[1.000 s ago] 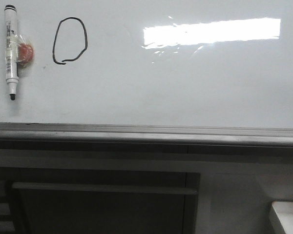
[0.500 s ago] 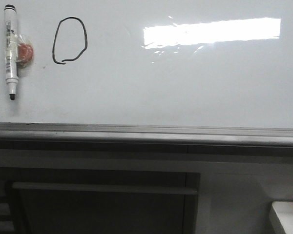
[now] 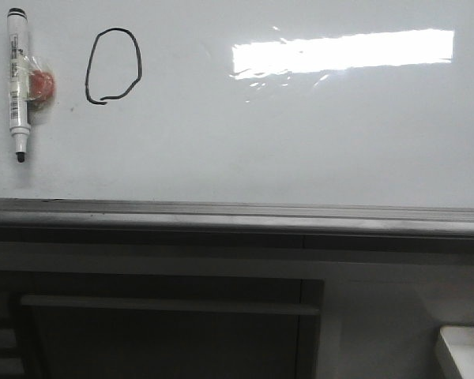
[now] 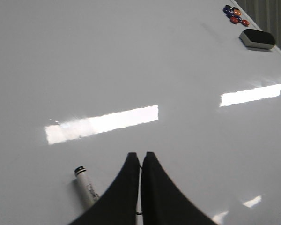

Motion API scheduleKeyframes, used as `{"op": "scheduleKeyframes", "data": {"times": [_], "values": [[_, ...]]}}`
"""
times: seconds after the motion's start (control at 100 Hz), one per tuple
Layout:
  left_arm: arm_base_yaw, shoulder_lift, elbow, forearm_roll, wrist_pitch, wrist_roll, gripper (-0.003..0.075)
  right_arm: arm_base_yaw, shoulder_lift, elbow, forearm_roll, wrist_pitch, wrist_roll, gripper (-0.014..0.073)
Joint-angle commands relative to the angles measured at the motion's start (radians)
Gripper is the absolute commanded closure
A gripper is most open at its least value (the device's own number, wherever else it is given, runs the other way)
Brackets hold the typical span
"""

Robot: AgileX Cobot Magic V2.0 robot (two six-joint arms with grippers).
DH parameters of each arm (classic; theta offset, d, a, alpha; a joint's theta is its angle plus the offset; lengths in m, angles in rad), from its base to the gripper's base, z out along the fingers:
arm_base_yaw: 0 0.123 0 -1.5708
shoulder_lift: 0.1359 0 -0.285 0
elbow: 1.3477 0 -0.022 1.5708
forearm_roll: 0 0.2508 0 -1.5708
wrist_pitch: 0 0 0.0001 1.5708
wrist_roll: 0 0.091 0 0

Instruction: Write number 0 on whiteboard

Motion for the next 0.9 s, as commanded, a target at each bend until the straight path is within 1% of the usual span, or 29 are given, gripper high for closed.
{"op": "scheduleKeyframes", "data": {"times": [0.0,0.01,0.06,0.08,0.09,0.13,0.18,0.2,0.29,0.33,0.43,0.52,0.58,0.68,0.71,0.82,0.89], "values": [[0.003,0.01,-0.029,-0.228,-0.01,0.292,0.0741,-0.004,-0.016,-0.025,-0.015,-0.06,-0.009,0.0643],[0.004,0.01,-0.029,-0.253,-0.01,0.324,0.0741,-0.004,-0.016,-0.025,-0.015,-0.06,-0.009,0.0643],[0.01,0.01,-0.029,-0.457,-0.01,0.582,0.0741,-0.004,-0.016,-0.025,-0.015,-0.06,-0.009,0.0643],[0.015,0.01,-0.029,-0.507,-0.01,0.645,0.0741,-0.004,-0.016,-0.025,-0.015,-0.06,-0.009,0.0643],[0.014,0.01,-0.029,-0.554,-0.01,0.708,0.0741,-0.004,-0.016,-0.025,-0.015,-0.06,-0.009,0.0643],[0.026,0.01,-0.029,-0.686,-0.008,0.879,0.0741,-0.004,-0.016,-0.025,-0.015,-0.06,-0.009,0.0643],[0.042,0.001,-0.029,-0.8,0.023,1.011,0.0741,-0.004,-0.016,-0.025,-0.015,-0.06,-0.009,0.0643],[0.05,-0.005,-0.029,-0.826,0.045,1.039,0.0741,-0.004,-0.016,-0.025,-0.015,-0.06,-0.009,0.0643],[0.099,-0.03,-0.022,-0.836,0.143,1.043,0.0741,-0.004,-0.016,-0.025,-0.015,-0.06,-0.009,0.0643],[0.13,-0.036,-0.012,-0.829,0.165,1.043,0.0741,-0.004,-0.016,-0.025,-0.015,-0.06,-0.009,0.0643],[0.204,-0.052,0.031,-0.829,0.156,1.038,0.0741,-0.004,-0.016,-0.025,-0.015,-0.06,-0.009,0.0643],[0.25,-0.08,0.077,-0.829,0.132,0.991,0.0741,-0.004,-0.016,-0.025,-0.015,-0.06,-0.009,0.0643],[0.265,-0.1,0.112,-0.829,0.105,0.943,0.0741,-0.004,-0.016,-0.025,-0.015,-0.06,-0.009,0.0643],[0.274,-0.115,0.151,-0.807,0.102,0.876,0.0741,-0.004,-0.016,-0.025,-0.015,-0.06,-0.009,0.0643],[0.274,-0.115,0.151,-0.803,0.15,0.866,0.0741,-0.004,-0.016,-0.025,-0.015,-0.06,-0.009,0.0643],[0.274,-0.115,0.151,-0.798,0.212,0.866,0.0741,-0.004,-0.016,-0.025,-0.015,-0.062,-0.009,0.0643],[0.274,-0.115,0.151,-0.798,0.277,0.864,0.0741,-0.004,-0.016,-0.025,-0.015,-0.062,-0.009,0.0643]]}}
